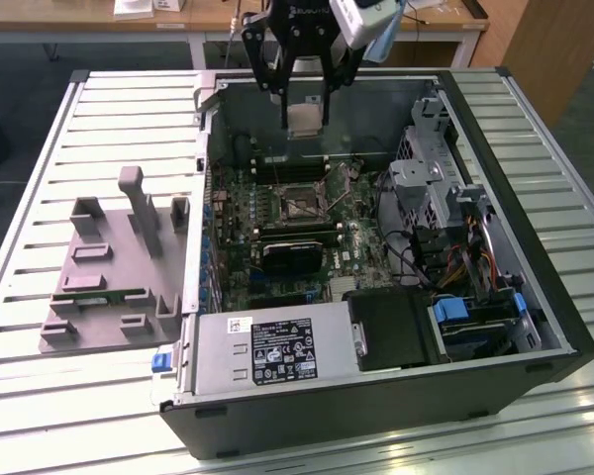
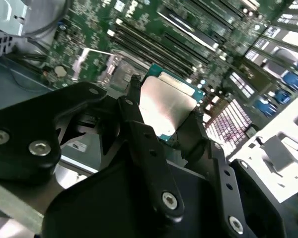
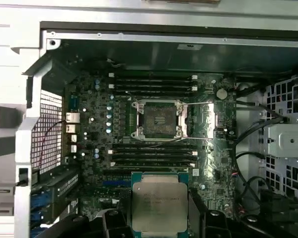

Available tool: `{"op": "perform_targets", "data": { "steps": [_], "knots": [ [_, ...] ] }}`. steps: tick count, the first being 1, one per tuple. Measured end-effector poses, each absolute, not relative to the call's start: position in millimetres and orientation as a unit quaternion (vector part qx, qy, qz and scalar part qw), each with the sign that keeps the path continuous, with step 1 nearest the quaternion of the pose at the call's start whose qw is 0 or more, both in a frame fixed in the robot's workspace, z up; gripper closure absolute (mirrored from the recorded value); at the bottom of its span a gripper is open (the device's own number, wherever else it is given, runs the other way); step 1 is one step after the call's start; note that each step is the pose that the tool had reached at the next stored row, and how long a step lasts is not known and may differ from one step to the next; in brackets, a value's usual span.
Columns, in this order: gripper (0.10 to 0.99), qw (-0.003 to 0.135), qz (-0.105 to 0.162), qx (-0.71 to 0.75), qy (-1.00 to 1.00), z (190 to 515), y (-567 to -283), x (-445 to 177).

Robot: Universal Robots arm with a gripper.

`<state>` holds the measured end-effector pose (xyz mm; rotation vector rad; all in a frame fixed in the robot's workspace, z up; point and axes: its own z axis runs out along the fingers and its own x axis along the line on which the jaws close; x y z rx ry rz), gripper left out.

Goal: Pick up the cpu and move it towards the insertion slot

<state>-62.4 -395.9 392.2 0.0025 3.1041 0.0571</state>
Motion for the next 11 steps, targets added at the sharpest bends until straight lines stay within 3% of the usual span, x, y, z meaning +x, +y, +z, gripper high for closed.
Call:
{"op": "perform_targets", "data": {
  "steps": [11],
  "knots": [
    [0.549, 0.015, 0.018, 0.003, 1.000, 378, -393, -41]
  ]
}}
